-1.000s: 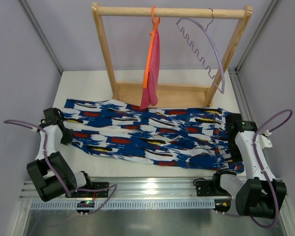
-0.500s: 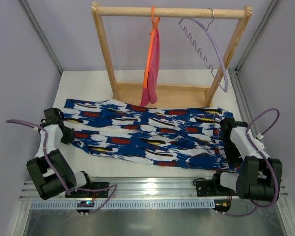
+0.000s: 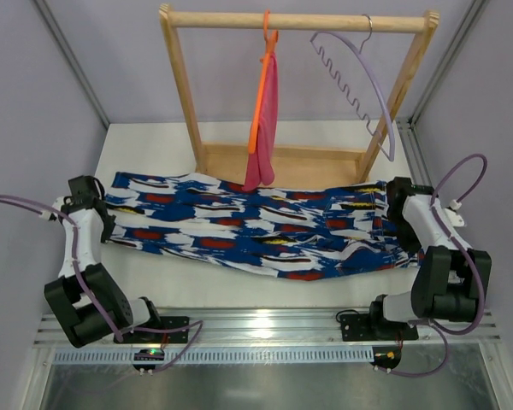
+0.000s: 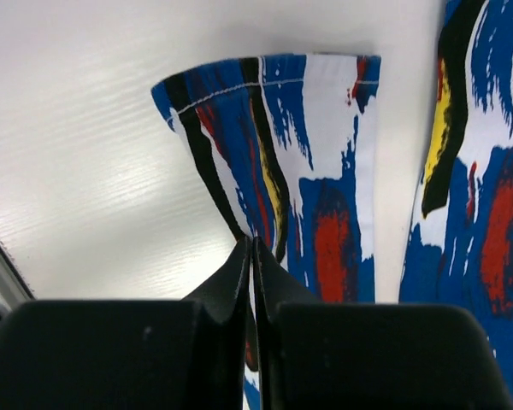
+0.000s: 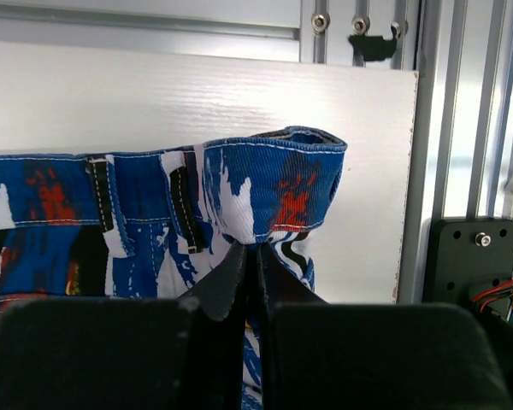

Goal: Place the trousers on the hanger
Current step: Fold the trousers

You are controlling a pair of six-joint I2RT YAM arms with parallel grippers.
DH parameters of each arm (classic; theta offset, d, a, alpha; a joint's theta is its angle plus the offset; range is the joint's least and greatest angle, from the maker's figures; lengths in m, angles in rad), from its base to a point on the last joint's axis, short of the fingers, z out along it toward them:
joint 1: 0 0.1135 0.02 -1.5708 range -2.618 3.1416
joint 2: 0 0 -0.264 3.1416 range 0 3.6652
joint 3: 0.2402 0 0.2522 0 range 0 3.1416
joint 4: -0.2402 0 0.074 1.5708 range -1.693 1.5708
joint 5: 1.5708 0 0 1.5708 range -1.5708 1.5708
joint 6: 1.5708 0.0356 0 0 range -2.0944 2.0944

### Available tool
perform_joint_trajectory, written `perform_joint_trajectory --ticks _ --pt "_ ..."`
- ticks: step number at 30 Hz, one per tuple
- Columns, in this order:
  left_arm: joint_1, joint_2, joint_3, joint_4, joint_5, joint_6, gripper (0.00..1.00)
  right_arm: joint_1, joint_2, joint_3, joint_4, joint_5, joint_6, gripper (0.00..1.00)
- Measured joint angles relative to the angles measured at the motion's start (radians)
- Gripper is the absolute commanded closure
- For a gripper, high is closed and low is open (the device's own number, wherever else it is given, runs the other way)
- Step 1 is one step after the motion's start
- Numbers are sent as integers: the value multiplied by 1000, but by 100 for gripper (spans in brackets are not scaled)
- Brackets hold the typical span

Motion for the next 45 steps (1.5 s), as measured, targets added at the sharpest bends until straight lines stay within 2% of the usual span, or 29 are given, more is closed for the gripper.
perform_joint_trajectory --ticks 7,14,15,16,17,18,19,20,22,26,33,39,45 --pt "-1 8 27 -48 -132 -10 100 0 99 85 -77 50 -30 96" --pt "-1 1 62 -89 -225 -2 99 -2 47 81 -92 41 -67 96" --pt "-1 -3 63 -88 -228 1 100 -2 40 77 -90 39 -70 91" --pt "0 -5 62 -87 -224 9 99 -2 33 69 -85 35 -74 72" --pt "-1 -5 61 -83 -212 21 93 -3 28 55 -77 32 -77 61" --pt "0 -7 56 -73 -192 34 82 -6 25 42 -71 31 -86 54" --pt "0 -11 43 -51 -167 54 71 -10 25 30 -64 26 -100 49" --pt "0 -17 26 -27 -145 65 55 -18 23 16 -53 16 -121 46" --pt "0 -34 -27 9 -98 87 45 -36 21 2 -27 -6 -158 42" --pt "-1 -52 -93 39 -13 100 42 -88 -9 -2 25 -47 -226 42" --pt "-1 39 -60 100 153 100 42 -203 -90 -64 213 -178 -415 43" --pt "0 144 -50 88 141 58 40 -220 -75 -143 231 -209 -388 43" --pt "0 153 -48 82 118 66 34 -343 -48 -143 220 -232 -381 42"
